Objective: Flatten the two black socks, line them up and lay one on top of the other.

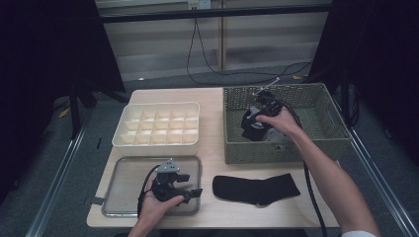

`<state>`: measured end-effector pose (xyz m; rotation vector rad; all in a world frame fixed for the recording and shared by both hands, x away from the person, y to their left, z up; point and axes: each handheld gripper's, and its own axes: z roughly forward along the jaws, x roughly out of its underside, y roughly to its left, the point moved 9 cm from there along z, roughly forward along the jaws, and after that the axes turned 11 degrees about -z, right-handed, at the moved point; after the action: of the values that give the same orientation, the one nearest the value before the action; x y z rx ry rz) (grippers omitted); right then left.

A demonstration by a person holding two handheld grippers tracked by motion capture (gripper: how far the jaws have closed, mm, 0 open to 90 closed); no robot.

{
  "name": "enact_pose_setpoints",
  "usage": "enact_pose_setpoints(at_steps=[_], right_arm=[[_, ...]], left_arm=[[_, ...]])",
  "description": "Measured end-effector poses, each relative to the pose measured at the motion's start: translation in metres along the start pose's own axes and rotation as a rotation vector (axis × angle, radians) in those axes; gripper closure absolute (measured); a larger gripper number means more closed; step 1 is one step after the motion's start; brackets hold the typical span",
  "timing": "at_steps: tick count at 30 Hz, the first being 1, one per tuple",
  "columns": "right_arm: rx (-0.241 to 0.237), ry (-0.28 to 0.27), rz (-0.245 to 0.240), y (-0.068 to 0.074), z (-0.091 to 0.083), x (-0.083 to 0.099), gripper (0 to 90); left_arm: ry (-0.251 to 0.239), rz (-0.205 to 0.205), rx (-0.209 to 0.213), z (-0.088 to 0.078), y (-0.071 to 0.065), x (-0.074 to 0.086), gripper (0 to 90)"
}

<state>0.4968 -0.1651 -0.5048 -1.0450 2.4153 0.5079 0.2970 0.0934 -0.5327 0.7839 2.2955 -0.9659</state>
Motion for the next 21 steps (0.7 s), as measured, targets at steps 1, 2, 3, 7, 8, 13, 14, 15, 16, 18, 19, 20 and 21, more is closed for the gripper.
enact_pose_setpoints(at_steps=[1, 2, 3, 7, 8, 13, 14, 15, 16, 18, 19, 20, 21], right_arm=[[-0.012, 0.024, -0.002, -0.001, 0.005, 0.002, 51.3], [0.0, 0.043, -0.009, -0.002, 0.01, 0.005, 51.9], [0.004, 0.054, -0.015, -0.004, 0.013, 0.006, 52.7], [-0.01, 0.077, -0.03, -0.002, 0.018, 0.007, 53.6], [-0.018, 0.084, -0.03, -0.002, 0.019, 0.008, 53.2], [-0.007, 0.152, -0.061, -0.002, 0.028, 0.012, 54.2], [-0.007, 0.166, -0.051, -0.003, 0.028, 0.013, 54.2], [-0.002, 0.18, -0.052, -0.005, 0.03, 0.015, 54.2], [-0.002, 0.198, -0.042, -0.005, 0.032, 0.017, 53.9], [0.001, 0.223, -0.046, -0.006, 0.036, 0.02, 52.6], [0.001, 0.225, -0.054, -0.006, 0.036, 0.02, 51.8], [0.002, 0.225, -0.048, -0.005, 0.037, 0.02, 51.4], [0.011, 0.234, -0.059, -0.006, 0.038, 0.021, 50.4]], left_arm=[[-0.001, 0.005, 0.01, 0.0, -0.003, 0.0, 21.0], [-0.001, 0.009, 0.012, 0.0, -0.004, 0.001, 20.9], [0.001, 0.013, 0.012, 0.001, -0.006, 0.001, 20.9], [0.001, 0.018, 0.021, 0.002, -0.008, 0.001, 20.1], [0.001, 0.013, 0.023, 0.003, -0.008, 0.001, 20.1], [0.003, 0.021, 0.02, 0.003, -0.009, 0.001, 20.1], [0.002, 0.02, 0.019, 0.003, -0.009, 0.001, 20.1], [0.001, 0.019, 0.016, 0.003, -0.009, 0.001, 20.1], [-0.002, 0.019, 0.01, 0.002, -0.008, 0.001, 20.1], [-0.004, 0.022, 0.004, 0.001, -0.007, 0.001, 20.1], [-0.009, 0.019, 0.005, 0.0, -0.007, 0.0, 20.1], [-0.011, 0.014, 0.004, 0.0, -0.006, 0.0, 20.1], [-0.009, 0.015, 0.001, 0.0, -0.006, 0.0, 20.1]])
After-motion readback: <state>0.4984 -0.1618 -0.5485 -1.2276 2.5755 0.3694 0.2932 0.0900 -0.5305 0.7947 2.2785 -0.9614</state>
